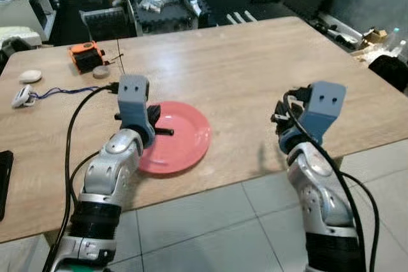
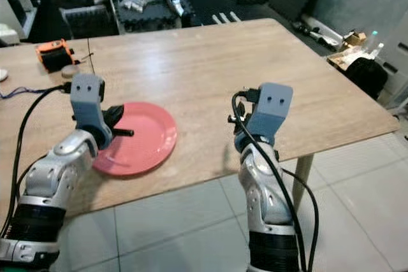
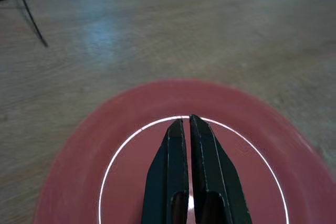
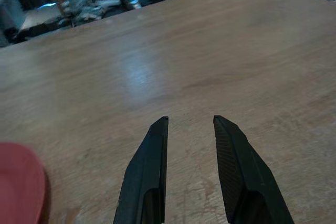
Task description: Setting the table
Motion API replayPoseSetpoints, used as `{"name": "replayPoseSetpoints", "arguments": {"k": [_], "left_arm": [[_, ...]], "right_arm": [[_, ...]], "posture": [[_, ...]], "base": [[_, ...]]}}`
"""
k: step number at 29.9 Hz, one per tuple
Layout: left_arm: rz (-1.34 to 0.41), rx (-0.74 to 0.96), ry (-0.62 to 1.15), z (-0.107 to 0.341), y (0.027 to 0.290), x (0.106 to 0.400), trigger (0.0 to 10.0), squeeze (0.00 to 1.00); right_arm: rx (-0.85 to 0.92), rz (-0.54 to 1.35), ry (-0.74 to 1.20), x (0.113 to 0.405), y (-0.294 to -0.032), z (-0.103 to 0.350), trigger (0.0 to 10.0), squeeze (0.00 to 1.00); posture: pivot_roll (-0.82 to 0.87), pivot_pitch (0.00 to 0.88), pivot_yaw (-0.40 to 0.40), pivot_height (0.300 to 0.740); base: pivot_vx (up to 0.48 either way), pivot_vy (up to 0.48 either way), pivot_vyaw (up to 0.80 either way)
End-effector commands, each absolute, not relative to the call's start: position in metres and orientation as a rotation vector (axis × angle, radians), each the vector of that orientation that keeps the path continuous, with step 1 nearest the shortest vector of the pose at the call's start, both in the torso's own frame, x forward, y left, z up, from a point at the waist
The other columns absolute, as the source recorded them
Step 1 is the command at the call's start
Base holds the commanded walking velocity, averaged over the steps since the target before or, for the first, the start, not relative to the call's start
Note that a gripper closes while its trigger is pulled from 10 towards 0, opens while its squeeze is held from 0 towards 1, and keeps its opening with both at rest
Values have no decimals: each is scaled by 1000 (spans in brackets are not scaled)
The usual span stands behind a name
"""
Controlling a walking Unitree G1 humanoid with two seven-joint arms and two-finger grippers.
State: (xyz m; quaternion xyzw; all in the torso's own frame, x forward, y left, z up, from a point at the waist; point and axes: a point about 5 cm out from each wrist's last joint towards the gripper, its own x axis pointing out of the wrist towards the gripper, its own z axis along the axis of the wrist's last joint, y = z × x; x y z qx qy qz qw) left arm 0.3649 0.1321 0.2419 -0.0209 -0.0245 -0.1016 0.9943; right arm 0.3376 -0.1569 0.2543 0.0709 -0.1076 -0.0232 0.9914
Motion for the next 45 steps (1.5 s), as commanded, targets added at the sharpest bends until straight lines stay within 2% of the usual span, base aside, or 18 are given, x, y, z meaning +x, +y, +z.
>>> {"name": "replayPoseSetpoints", "arguments": {"k": [1,3,7,11,13,17,21,24,25,26,28,34,39,45], "left_arm": [[-152,-6,-90,245,142,361,10000,0],[-62,4,-101,244,158,356,10000,0],[-26,27,-103,240,170,351,10000,0],[-13,79,-105,236,179,345,10000,0],[-8,142,-108,232,183,341,10000,0],[-23,181,-118,232,181,339,10000,0],[-39,173,-112,230,173,340,10000,0],[-57,177,-114,229,169,341,10000,0],[-65,181,-113,227,167,341,10000,0],[-65,181,-113,227,167,341,10000,0],[-78,179,-115,226,162,342,10000,0],[-87,156,-121,226,156,341,10000,0],[-89,151,-117,225,155,340,10000,0],[-89,196,-78,218,160,340,10000,0]], "right_arm": [[124,33,-205,335,-150,254,10000,0],[57,163,-176,334,-139,253,10000,0],[27,256,-117,336,-135,247,10000,0],[70,310,-49,340,-137,241,10000,0],[172,324,29,344,-137,236,10000,0],[236,315,89,345,-133,230,10000,0],[231,177,197,347,-138,209,10000,0],[311,127,240,347,-141,201,10000,0],[416,120,271,347,-140,197,10000,0],[416,120,271,347,-140,197,10000,0],[526,126,307,347,-136,193,10000,0],[675,188,360,350,-123,185,10000,0],[697,303,355,347,-106,188,10000,0],[700,348,374,346,-95,184,10000,0]], "posture": [[-13,158,82,740],[4,154,58,740],[10,153,44,740],[16,151,35,740],[18,151,27,740],[14,153,28,740],[1,156,31,740],[0,157,31,740],[-7,158,29,740],[-7,158,29,740],[-19,162,24,740],[-36,183,-2,740],[-40,196,-17,740],[-42,210,-26,740]], "base": [[0,0,0],[0,0,0],[0,0,0],[0,0,0],[0,0,0],[0,0,0],[0,0,0],[0,0,0],[0,0,0],[0,0,0],[0,0,0],[0,0,0],[0,0,0],[0,0,0]]}}
